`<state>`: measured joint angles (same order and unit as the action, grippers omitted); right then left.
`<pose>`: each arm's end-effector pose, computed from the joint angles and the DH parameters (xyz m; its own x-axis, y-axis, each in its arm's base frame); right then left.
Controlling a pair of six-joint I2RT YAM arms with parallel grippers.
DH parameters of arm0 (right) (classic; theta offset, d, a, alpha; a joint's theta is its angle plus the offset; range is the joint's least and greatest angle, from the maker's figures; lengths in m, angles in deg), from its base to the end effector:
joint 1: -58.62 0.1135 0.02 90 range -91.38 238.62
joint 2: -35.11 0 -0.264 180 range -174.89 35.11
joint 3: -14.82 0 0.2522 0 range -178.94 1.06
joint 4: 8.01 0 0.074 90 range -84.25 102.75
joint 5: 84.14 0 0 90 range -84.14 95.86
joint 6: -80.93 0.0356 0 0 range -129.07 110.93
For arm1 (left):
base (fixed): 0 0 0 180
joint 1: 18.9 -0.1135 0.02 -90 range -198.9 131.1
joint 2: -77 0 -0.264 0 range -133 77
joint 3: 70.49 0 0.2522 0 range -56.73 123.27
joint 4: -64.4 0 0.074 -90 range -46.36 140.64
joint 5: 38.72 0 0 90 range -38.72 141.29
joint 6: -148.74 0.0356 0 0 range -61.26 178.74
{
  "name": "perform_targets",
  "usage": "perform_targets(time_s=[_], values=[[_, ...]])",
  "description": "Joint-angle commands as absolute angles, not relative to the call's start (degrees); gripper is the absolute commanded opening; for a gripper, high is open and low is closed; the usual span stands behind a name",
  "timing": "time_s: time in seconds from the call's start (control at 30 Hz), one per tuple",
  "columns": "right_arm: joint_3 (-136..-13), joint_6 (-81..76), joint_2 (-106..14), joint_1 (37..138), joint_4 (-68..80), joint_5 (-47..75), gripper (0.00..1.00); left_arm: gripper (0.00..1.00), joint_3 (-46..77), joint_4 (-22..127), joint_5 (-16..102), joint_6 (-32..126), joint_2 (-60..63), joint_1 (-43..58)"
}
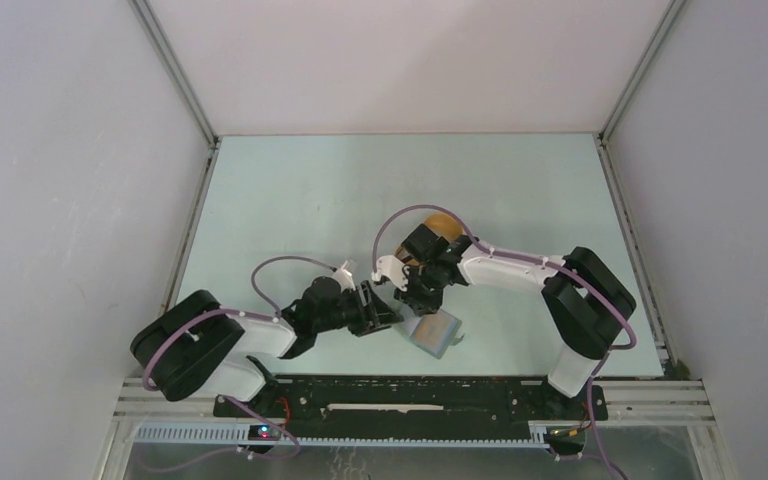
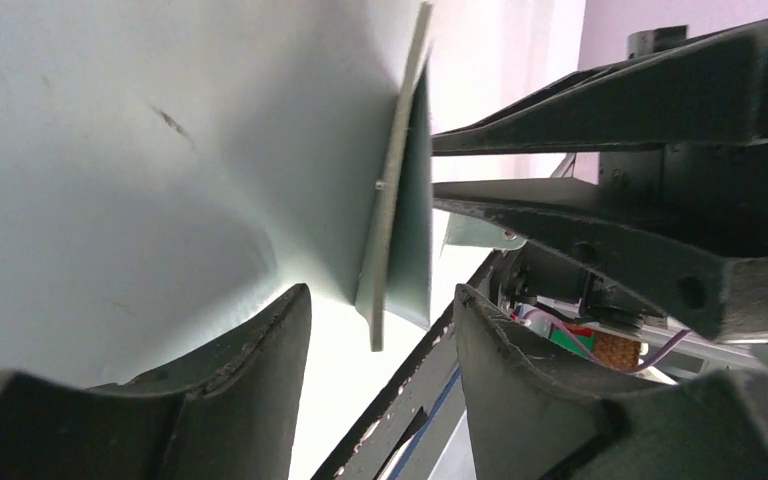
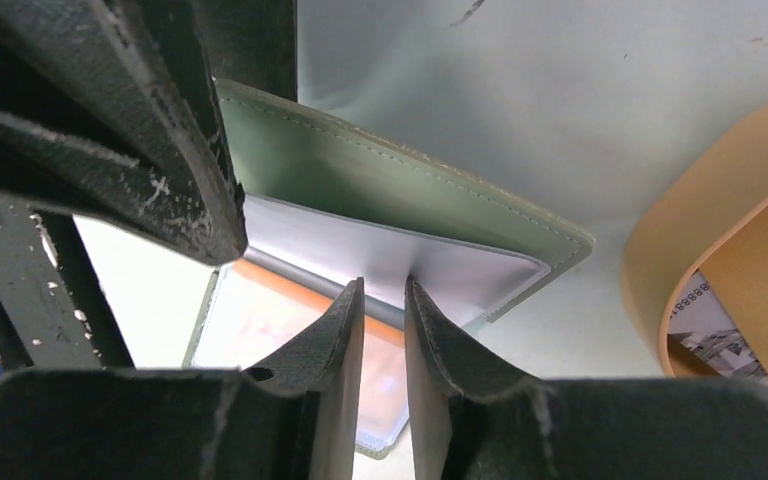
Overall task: Put the credit cards into the card holder
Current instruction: Open the card holder at the center of the board.
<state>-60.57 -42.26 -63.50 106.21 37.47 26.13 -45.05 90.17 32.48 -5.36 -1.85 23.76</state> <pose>0.2137 0.2522 0.1750 -0.1002 -0.8711 -0.4807 -0.9946 0.0751 0.0713 0.1501 -0.1539 0.1201 -0.9149 -0.3149 -0.2525 0.0650 0.5024 -0.8622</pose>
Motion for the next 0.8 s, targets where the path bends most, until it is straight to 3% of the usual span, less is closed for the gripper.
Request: perform_targets(time_s=[0.0,0.23,0.27,0.37,0.43,0.77], values=[[-62.97,-40.70,-64.15,104.59,39.81,30.39,0.30,0.59,-43.71,92.83,30.46,-5.31,-3.50,23.51],[-63.61,-39.96,-65.15,103.29,40.85,33.86,0.29,0.56,-40.77,87.94,30.70,-3.16,-4.74,23.55],[-63.83,-39.81,-65.24,103.12,41.01,34.34,0.29,0.50,-39.84,87.17,30.53,-2.82,-5.42,23.48],[-64.23,-39.68,-65.01,102.17,41.81,35.93,0.29,0.16,-37.84,85.48,29.57,-2.39,-7.92,23.54],[-64.26,-40.12,-63.97,101.11,42.67,37.82,0.30,0.02,-37.96,85.66,29.58,-2.95,-8.79,23.54],[-62.97,-39.29,-56.09,93.03,48.85,61.22,0.36,0.00,-49.37,87.95,40.02,-15.26,1.79,20.93]])
